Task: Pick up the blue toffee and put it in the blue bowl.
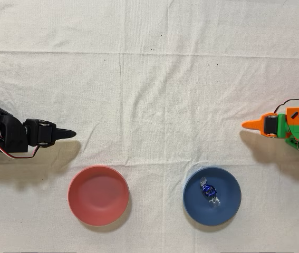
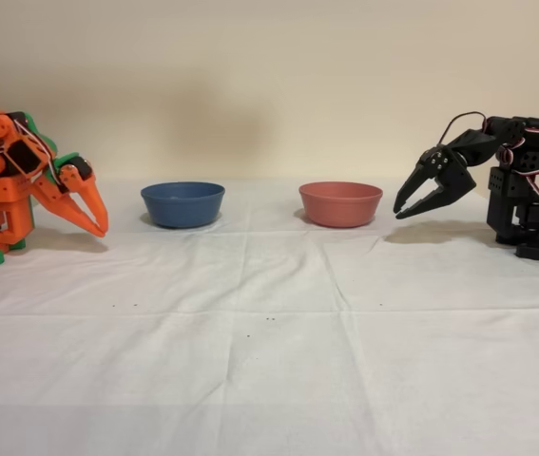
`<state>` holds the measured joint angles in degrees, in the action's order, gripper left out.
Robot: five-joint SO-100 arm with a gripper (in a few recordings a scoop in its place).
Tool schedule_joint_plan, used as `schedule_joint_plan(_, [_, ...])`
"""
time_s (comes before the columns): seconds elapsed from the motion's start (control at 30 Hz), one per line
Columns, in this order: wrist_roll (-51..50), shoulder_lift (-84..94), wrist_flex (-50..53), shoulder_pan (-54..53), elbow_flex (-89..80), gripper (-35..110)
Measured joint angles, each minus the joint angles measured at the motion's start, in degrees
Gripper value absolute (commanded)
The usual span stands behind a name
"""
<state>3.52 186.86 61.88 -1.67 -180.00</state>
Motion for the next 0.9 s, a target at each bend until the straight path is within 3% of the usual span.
schedule_joint_plan(0.9, [0.3,0.4,0.0,-0.9,0.0,0])
